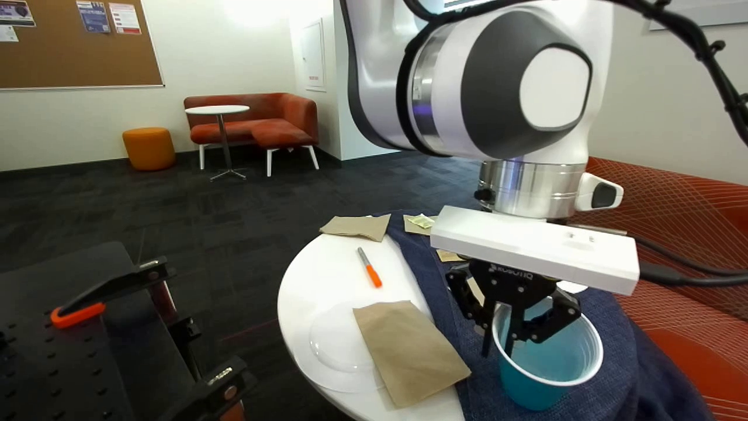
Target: Remove the marker from the cup and place it on the table and move the cup to the left
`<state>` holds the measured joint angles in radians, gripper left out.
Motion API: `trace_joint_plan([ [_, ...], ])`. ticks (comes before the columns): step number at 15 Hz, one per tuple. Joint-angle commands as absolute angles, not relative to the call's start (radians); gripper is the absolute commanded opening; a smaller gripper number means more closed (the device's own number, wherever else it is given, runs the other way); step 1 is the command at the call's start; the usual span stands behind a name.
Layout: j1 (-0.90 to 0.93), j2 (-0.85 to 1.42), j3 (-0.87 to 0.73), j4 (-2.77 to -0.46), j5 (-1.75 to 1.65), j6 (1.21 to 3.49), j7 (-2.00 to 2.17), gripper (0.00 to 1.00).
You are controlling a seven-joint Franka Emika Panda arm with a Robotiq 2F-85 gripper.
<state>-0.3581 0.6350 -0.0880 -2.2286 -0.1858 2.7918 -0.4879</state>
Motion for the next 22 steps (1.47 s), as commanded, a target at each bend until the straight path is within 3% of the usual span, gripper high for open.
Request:
trace_joint_plan([
  [1, -0.351, 0.604, -0.091, -2.264, -0.209, 2.834, -0.485, 0.00],
  [7, -0.298, 0.506, -0.112, -2.318, -0.233, 2.838, -0.455, 0.00],
  [14, -0.064, 0.359, -0.217, -2.331, -0.419, 2.771, -0.263, 0.00],
  [22, 0.104, 0.332, -0.167, -2.325, -0.572, 2.691, -0.139, 0.00],
])
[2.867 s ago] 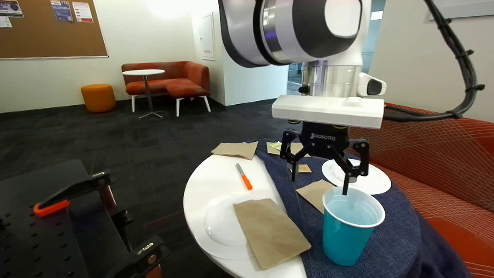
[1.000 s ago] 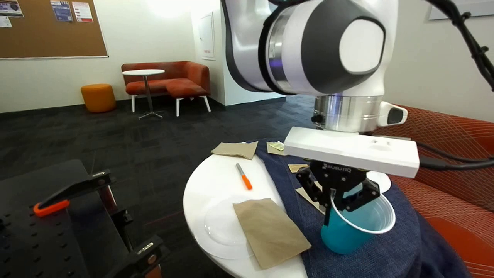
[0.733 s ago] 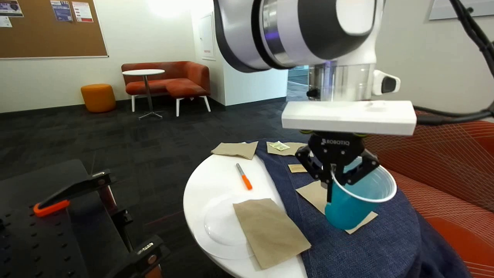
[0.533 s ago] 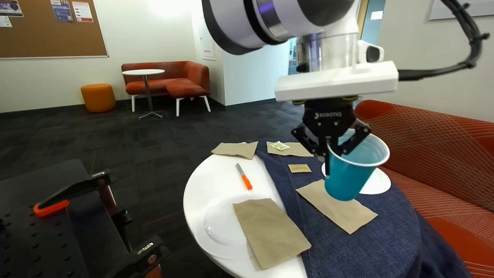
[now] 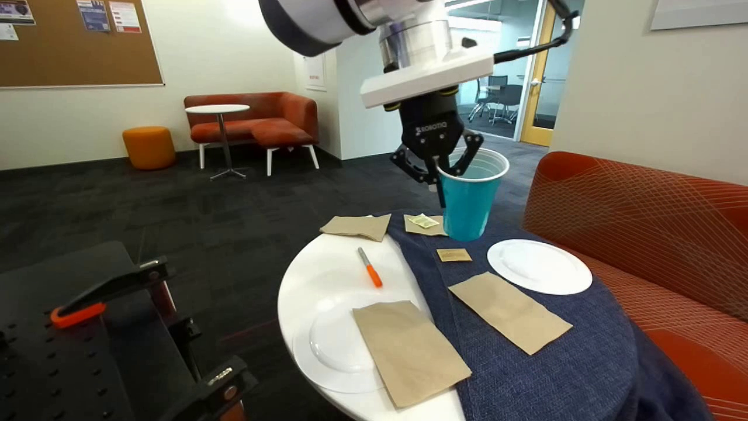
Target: Remove the marker from the cup and place it on the table and move the cup to the left
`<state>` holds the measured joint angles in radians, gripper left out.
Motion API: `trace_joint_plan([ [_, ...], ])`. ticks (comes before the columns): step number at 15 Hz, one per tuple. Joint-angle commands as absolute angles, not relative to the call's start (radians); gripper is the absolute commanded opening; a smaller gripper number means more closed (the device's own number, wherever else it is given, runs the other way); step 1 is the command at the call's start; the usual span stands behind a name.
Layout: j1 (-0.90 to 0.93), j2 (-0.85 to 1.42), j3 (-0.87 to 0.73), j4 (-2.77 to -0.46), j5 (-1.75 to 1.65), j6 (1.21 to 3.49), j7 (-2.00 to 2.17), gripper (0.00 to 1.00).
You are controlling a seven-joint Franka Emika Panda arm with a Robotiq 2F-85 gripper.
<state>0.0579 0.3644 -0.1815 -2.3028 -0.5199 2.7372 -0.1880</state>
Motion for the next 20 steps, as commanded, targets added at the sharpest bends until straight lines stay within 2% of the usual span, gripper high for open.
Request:
trace_joint_plan([
  [1, 0.125, 0.336, -0.160, -2.327, -0.591, 2.686, -0.122, 0.00],
  [11, 0.263, 0.413, -0.026, -2.316, -0.660, 2.642, 0.009, 0.00],
  [20, 0.343, 0.527, -0.008, -2.286, -0.688, 2.700, 0.047, 0.00],
])
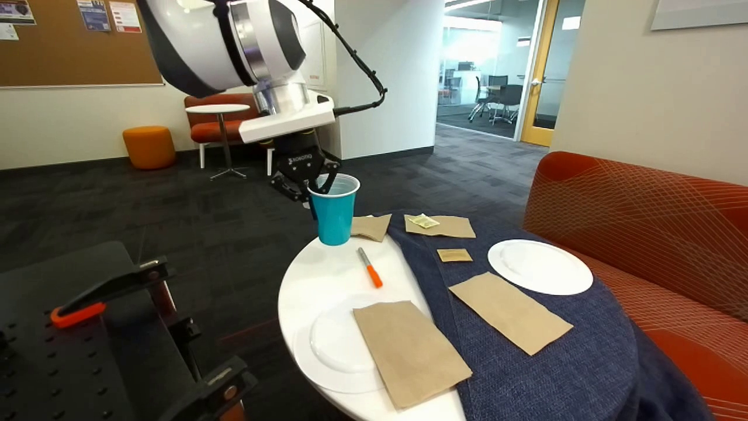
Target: Remove the marker from the cup and place it on the table and move the cup to the left
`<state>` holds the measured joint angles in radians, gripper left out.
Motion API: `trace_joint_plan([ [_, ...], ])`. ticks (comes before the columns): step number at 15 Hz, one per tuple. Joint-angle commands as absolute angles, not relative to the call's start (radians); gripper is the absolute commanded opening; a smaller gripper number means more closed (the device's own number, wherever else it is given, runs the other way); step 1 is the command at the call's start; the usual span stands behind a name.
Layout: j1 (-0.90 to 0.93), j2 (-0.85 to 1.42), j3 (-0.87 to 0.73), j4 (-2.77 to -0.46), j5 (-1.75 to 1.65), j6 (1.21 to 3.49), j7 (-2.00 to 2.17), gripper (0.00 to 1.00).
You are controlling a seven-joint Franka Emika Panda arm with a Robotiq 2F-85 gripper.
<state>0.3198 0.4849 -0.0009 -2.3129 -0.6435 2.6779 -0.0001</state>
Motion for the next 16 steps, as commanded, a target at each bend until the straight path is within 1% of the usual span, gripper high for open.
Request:
trace_joint_plan([
  [1, 0.349, 0.540, -0.009, -2.283, -0.701, 2.713, 0.052, 0.00],
  [7, 0.389, 0.622, -0.020, -2.239, -0.775, 2.780, 0.075, 0.00],
  [12, 0.408, 0.658, -0.023, -2.196, -0.788, 2.760, 0.085, 0.00],
  [13, 0.414, 0.662, -0.028, -2.191, -0.793, 2.762, 0.091, 0.19],
  [14, 0.418, 0.664, -0.031, -2.187, -0.797, 2.760, 0.091, 0.28],
  [15, 0.419, 0.661, -0.032, -2.187, -0.800, 2.757, 0.090, 0.33],
  [16, 0.424, 0.659, -0.038, -2.187, -0.806, 2.756, 0.095, 0.42],
])
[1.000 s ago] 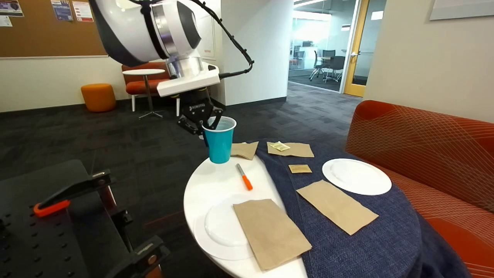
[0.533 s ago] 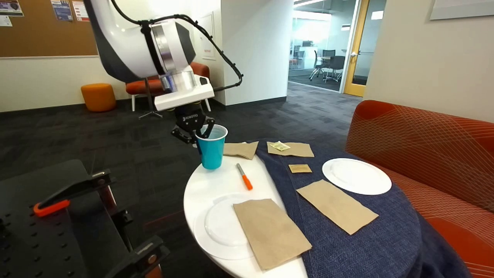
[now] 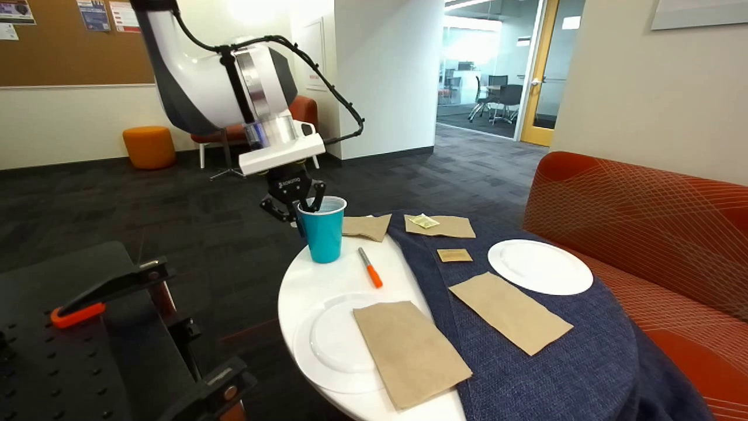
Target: Remove the marker from the cup and place it on the table and move the cup to the left
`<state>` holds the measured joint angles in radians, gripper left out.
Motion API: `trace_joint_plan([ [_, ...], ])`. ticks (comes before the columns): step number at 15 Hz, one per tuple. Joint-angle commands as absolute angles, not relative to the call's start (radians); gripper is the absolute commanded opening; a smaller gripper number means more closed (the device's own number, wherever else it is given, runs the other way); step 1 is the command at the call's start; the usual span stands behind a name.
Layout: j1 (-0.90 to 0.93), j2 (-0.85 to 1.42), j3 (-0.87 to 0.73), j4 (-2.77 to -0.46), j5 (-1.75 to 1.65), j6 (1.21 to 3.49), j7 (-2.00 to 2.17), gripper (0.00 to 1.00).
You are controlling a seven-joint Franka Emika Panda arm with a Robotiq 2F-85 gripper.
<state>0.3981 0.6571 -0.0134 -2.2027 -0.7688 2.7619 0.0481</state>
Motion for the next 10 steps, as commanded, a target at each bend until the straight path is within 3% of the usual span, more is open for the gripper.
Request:
trace_joint_plan([
  [1, 0.427, 0.653, -0.040, -2.189, -0.809, 2.752, 0.099, 0.49],
  [7, 0.407, 0.593, -0.021, -2.222, -0.786, 2.711, 0.076, 0.95],
  [10, 0.388, 0.552, -0.007, -2.241, -0.778, 2.694, 0.062, 1.00],
])
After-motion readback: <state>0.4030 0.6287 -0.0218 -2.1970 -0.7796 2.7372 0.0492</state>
